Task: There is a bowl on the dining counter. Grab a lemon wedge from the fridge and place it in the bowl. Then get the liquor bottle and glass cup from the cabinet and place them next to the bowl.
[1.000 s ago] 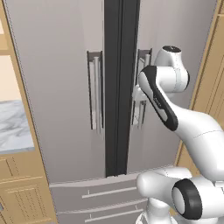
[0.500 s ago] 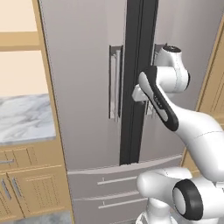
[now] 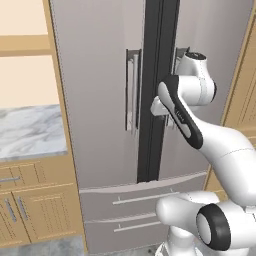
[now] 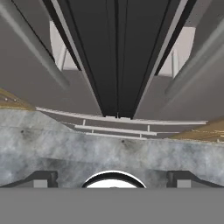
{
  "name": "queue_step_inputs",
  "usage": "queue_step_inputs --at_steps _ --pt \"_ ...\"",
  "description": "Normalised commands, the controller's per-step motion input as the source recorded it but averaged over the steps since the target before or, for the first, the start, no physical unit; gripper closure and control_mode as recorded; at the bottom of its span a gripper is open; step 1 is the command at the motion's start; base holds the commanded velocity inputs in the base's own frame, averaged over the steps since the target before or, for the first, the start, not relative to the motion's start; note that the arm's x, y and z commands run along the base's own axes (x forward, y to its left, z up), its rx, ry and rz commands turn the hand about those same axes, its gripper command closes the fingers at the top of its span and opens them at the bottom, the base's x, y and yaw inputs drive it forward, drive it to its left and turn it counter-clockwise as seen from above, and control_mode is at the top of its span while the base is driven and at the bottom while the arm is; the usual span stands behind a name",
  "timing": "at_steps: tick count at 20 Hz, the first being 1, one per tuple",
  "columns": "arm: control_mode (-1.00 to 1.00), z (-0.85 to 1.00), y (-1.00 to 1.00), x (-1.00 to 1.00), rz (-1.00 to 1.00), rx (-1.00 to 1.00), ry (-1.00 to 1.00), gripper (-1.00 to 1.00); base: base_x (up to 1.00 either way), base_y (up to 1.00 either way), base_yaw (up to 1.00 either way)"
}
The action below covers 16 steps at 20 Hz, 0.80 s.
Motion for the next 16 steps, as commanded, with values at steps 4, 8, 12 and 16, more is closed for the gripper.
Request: queue_step_inputs --at_steps 4,8,12,16 --pt "1.0 0.0 0.0 0.0 0.0 0.0 0.0 -1.0 -0.34 0.0 0.0" --pt "1.0 0.0 0.0 0.0 0.0 0.0 0.0 -1.0 -0.3 0.0 0.0" --pt "1.0 0.0 0.0 0.0 0.0 0.0 0.0 -1.0 -0.26 0.0 0.0" --pt "-1.0 0.0 -0.17 0.2 0.0 0.0 -0.13 -1.0 0.0 0.0 0.0"
